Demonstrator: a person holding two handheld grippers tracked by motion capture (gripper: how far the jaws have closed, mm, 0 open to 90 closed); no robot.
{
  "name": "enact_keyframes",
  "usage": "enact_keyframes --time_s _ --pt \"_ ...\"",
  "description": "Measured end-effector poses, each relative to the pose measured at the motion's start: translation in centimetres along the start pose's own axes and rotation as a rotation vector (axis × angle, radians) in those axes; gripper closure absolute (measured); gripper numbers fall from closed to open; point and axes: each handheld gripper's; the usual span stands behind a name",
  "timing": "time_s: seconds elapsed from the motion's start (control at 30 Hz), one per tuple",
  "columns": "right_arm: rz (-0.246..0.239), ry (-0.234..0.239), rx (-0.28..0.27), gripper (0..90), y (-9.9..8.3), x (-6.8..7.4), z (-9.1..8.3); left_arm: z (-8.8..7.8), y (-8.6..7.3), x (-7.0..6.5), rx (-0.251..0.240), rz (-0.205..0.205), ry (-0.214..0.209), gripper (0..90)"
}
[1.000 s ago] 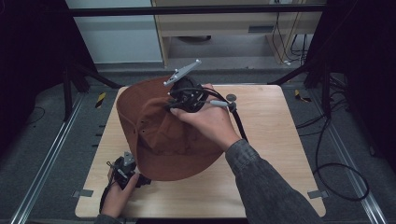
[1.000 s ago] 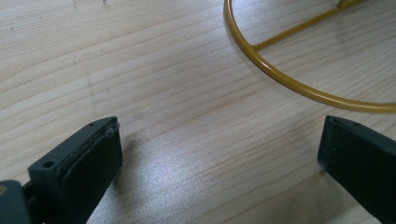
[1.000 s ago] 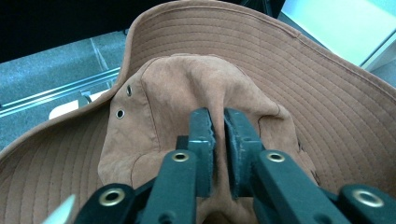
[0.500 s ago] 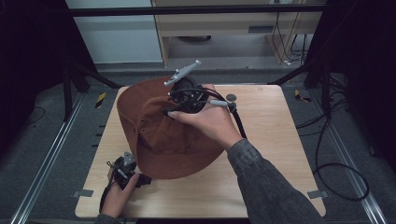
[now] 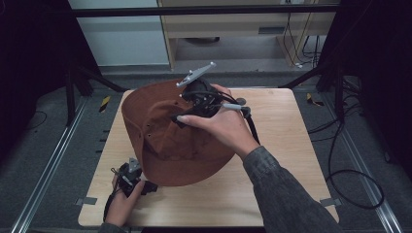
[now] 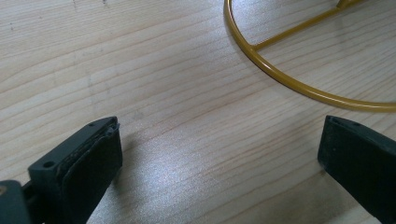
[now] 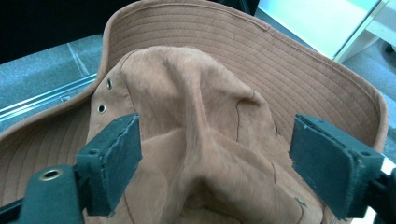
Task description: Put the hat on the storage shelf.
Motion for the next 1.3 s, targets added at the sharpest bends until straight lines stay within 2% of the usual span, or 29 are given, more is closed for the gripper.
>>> enact_keyframes --time_s 0.2,0.27,0.47,0.8,1.3 --pt "0.005 0.021 -0.008 10.4 -0.9 -0.2 -0.8 0.0 0.0 0.0 -0.002 0.000 0.002 0.0" --pt "0.006 0.040 -0.003 8.2 -1.2 -0.4 -1.2 0.0 0.0 0.1 0.005 0.015 0.002 0.0" --pt "-0.005 0.067 -0.024 6.7 -1.9 -0.8 -2.9 0.0 0.0 0.1 0.005 0.015 0.003 0.0" --pt "0.009 0.021 -0.045 5.9 -4.3 -2.0 -5.7 0.0 0.0 0.1 0.003 0.015 0.005 0.0" --pt "0.108 -0.096 -0.094 10.5 -9.3 -4.4 -9.2 0.0 0.0 0.1 0.003 0.011 0.001 0.0"
Point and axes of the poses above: each handheld gripper's, and its own axes: z roughly forward along the jaws, y roughly out of its top, x roughly to its left, and after that the axes turned 12 degrees about y, right-handed
